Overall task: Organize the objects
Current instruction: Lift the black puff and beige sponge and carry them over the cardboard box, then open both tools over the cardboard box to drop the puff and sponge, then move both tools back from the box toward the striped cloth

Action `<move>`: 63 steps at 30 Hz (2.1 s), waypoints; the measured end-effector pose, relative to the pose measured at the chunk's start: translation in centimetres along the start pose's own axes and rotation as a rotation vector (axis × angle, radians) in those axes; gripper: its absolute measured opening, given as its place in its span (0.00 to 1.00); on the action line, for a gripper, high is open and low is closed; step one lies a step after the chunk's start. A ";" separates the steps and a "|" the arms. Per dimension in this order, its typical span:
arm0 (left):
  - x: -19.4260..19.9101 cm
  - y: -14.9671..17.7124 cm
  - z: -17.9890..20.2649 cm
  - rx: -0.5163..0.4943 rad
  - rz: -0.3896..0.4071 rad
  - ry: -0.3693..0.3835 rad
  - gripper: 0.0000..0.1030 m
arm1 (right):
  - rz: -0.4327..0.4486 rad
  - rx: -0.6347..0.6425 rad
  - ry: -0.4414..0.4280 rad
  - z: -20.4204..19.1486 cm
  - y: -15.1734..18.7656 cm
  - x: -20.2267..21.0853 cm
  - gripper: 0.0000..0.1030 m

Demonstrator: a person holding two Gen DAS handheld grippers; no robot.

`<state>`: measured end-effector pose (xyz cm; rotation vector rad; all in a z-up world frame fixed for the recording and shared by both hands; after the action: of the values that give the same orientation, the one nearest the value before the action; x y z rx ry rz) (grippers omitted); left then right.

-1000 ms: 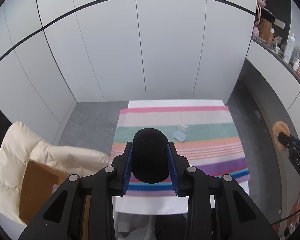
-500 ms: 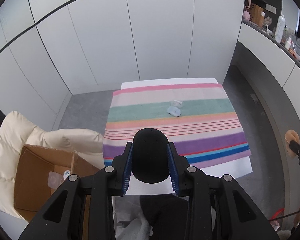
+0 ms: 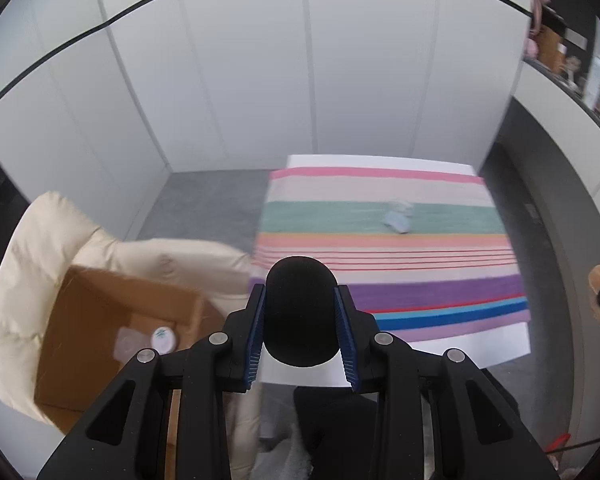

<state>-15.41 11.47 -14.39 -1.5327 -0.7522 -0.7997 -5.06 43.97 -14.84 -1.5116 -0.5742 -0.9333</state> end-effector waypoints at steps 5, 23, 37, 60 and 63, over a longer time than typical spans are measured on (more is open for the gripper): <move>-0.9 1.4 -5.7 0.095 -0.037 -0.049 0.33 | 0.003 0.081 -0.058 -6.1 -0.6 0.0 0.14; 0.0 12.4 -28.7 0.431 -0.127 -0.331 0.34 | 0.000 0.508 -0.414 -38.8 2.2 2.5 0.15; 0.2 13.7 -33.3 0.494 -0.121 -0.361 0.90 | -0.004 0.657 -0.513 -47.9 7.2 3.8 0.94; 1.1 14.7 -28.8 0.411 -0.126 -0.216 0.90 | -0.047 0.605 -0.463 -44.6 6.9 2.3 0.94; 1.6 15.0 -27.7 0.391 -0.110 -0.189 0.90 | -0.058 0.589 -0.464 -43.6 7.4 2.4 0.94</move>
<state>-4.08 -17.57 -19.28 -1.2305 -1.0722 -0.5507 -7.76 -0.12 -18.53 -1.1660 -1.1225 -0.3873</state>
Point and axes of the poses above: each gripper's, at about its wrist camera, not at the fingertips, and x roughly against the way its jaws point, z to its right, y to its underside, the point moved 8 cm from there along -x, roughly the way its jaws point
